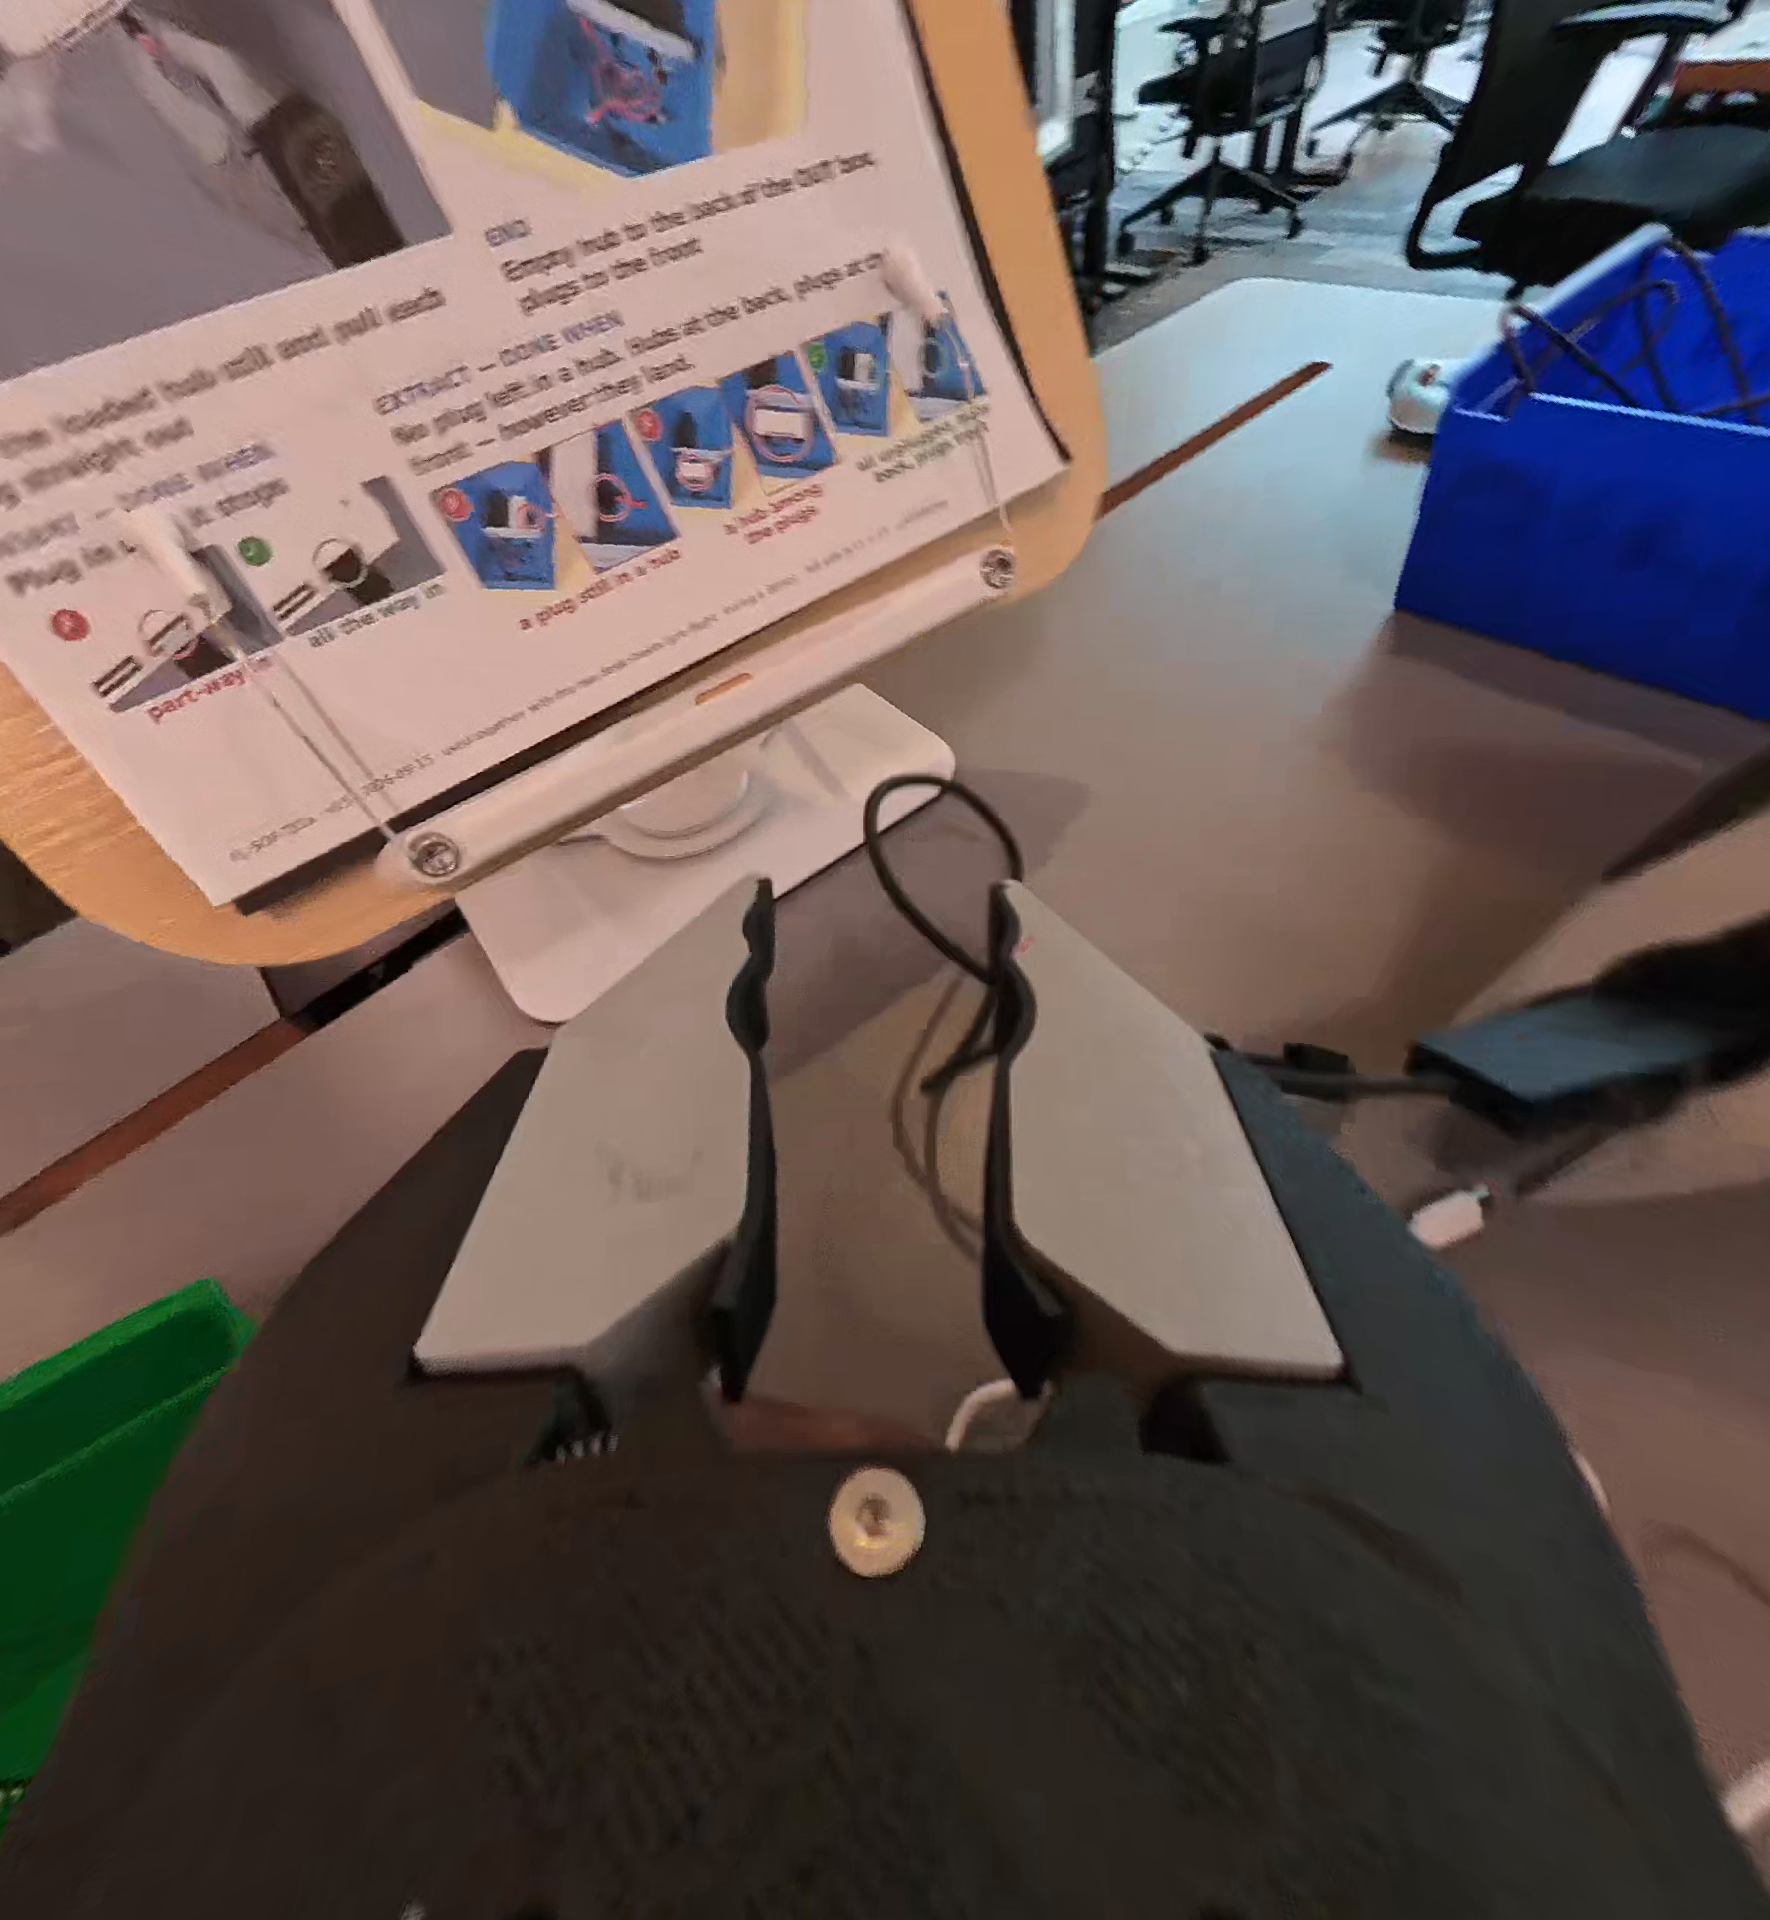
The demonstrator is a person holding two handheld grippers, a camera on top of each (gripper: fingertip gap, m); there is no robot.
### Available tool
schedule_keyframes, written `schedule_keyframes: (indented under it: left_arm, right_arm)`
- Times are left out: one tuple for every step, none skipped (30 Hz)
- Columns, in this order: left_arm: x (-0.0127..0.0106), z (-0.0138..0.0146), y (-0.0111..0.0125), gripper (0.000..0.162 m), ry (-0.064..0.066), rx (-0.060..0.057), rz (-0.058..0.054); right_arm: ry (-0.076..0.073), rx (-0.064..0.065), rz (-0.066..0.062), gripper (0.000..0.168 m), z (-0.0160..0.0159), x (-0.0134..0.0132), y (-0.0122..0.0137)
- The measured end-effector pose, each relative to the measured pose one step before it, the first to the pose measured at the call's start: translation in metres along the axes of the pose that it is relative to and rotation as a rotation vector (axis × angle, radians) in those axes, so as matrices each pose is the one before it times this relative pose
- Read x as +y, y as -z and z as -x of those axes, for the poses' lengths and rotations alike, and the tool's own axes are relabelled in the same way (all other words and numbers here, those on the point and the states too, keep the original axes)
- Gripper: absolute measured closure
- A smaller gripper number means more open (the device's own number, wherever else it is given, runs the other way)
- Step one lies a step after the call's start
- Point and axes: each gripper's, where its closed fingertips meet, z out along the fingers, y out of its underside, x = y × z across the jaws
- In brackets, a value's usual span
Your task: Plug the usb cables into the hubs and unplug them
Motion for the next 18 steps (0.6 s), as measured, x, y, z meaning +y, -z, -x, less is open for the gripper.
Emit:
schedule_keyframes:
  left_arm:
    - [0.00098,-0.00981,0.00585,0.117,-0.0426,0.0395,-0.0125]
    - [0.00101,-0.01745,0.00545,0.115,-0.0574,0.0822,-0.0111]
    - [0.00181,-0.01990,0.00360,0.117,-0.0709,0.0896,-0.0045]
    - [0.00273,-0.01485,0.00055,0.117,-0.0750,0.0500,0.0033]
    - [0.00387,-0.01381,-0.00259,0.116,-0.0816,0.0381,0.0116]
    - [0.00373,-0.01610,-0.00463,0.116,-0.0906,0.0459,0.0116]
    - [0.00267,-0.01313,-0.00603,0.116,-0.0831,0.0237,0.0081]
    - [0.00110,-0.01020,-0.00617,0.116,-0.0616,0.0125,0.0049]
    - [-0.00079,-0.00812,-0.00526,0.116,-0.0391,0.0144,-0.0021]
    - [-0.00244,-0.00775,-0.00349,0.116,-0.0350,0.0249,-0.0071]
    - [-0.00419,-0.00686,-0.00125,0.116,-0.0393,0.0254,-0.0154]
    - [-0.00593,-0.00366,0.00062,0.120,-0.0258,0.0093,-0.0308]
    - [-0.00668,-0.00378,0.00162,0.127,-0.0148,0.0127,-0.0404]
    - [-0.00495,-0.00515,0.00107,0.135,-0.0170,0.0200,-0.0317]
    - [-0.00090,-0.00408,-0.00086,0.138,-0.0223,0.0108,-0.0049]
    - [0.00240,-0.00306,-0.00247,0.137,-0.0267,0.0028,0.0183]
    - [0.00208,-0.00591,-0.00317,0.134,-0.0226,0.0205,0.0174]
    - [0.00036,-0.00576,-0.00338,0.134,-0.0133,0.0217,0.0075]
  right_arm:
    - [-0.0058,-0.0030,-0.0040,0.132,-0.00104,-0.00024,0.00072]
    - [-0.0061,-0.0035,-0.0045,0.132,-0.00095,-0.00048,0.00081]
    - [-0.0045,-0.0037,-0.0013,0.132,-0.00067,0.00001,0.00043]
    - [0.0002,-0.0074,-0.0006,0.132,0.00040,0.00002,0.00030]
    - [0.0058,-0.0113,-0.0017,0.133,0.00161,-0.00037,0.00033]
    - [0.0102,-0.0092,-0.0001,0.132,0.00186,-0.00038,0.00022]
    - [0.0137,-0.0054,0.0046,0.132,0.00166,0.00047,-0.00006]
    - [0.0159,-0.0048,0.0099,0.132,0.00164,0.00132,-0.00035]
    - [0.0166,-0.0065,0.0126,0.132,0.00187,0.00190,-0.00051]
    - [0.0156,-0.0083,0.0127,0.132,0.00195,0.00200,-0.00065]
    - [0.0121,-0.0108,0.0107,0.132,0.00227,0.00159,-0.00058]
    - [0.0078,-0.0168,0.0075,0.132,0.00296,0.00118,-0.00058]
    - [0.0066,-0.0220,0.0071,0.132,0.00370,0.00127,-0.00058]
    - [0.0092,-0.0191,0.0074,0.132,0.00331,0.00130,-0.00060]
    - [0.0116,-0.0143,0.0061,0.132,0.00283,0.00082,-0.00046]
    - [0.0105,-0.0135,0.0033,0.132,0.00277,0.00028,-0.00037]
    - [0.0054,-0.0110,-0.0007,0.132,0.00230,-0.00043,-0.00034]
    - [-0.0002,-0.0081,-0.0030,0.132,0.00146,-0.00061,-0.00014]
